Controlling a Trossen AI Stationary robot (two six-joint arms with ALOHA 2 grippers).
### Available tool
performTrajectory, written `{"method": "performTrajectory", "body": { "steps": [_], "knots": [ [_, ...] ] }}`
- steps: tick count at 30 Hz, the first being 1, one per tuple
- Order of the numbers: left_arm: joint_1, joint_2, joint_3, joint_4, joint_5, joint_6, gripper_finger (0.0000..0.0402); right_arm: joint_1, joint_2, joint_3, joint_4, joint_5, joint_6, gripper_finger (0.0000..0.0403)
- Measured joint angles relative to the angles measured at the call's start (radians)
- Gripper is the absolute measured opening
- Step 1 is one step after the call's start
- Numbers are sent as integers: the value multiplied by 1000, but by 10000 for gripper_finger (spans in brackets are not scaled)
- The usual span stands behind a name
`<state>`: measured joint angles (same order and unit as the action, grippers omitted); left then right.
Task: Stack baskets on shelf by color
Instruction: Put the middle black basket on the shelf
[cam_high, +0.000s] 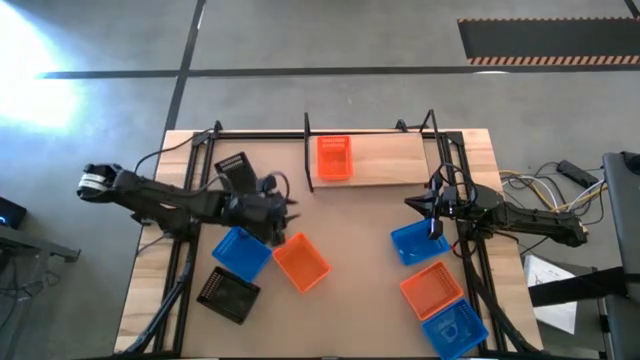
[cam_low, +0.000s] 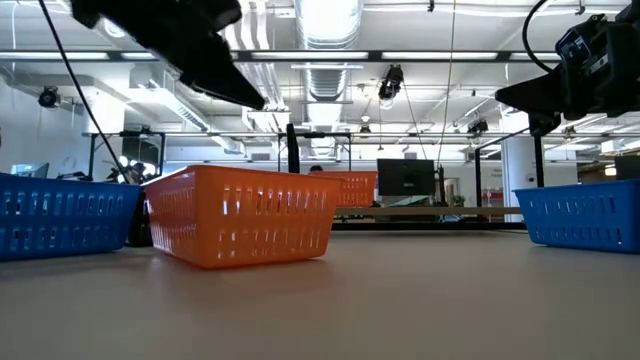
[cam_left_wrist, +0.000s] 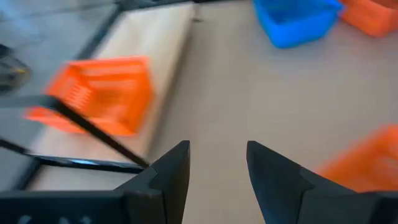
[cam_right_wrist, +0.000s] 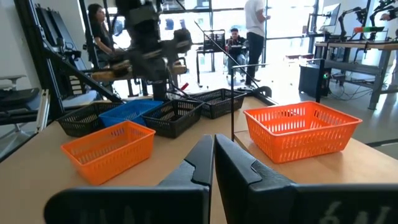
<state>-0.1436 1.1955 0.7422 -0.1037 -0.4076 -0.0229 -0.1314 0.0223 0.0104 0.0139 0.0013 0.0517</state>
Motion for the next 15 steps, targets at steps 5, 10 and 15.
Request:
{"method": "performTrajectory", "body": {
  "steps": [5,10,15],
  "knots": [
    [-61,38,74,-209,3,-318,144,0,0,0,0,0,0,9],
    [-61,93,141,-522,5,-674,144,0,0,0,0,0,0,9],
    [-59,155,117,-551,82,-813,144,0,0,0,0,0,0,9]
  ]
}}
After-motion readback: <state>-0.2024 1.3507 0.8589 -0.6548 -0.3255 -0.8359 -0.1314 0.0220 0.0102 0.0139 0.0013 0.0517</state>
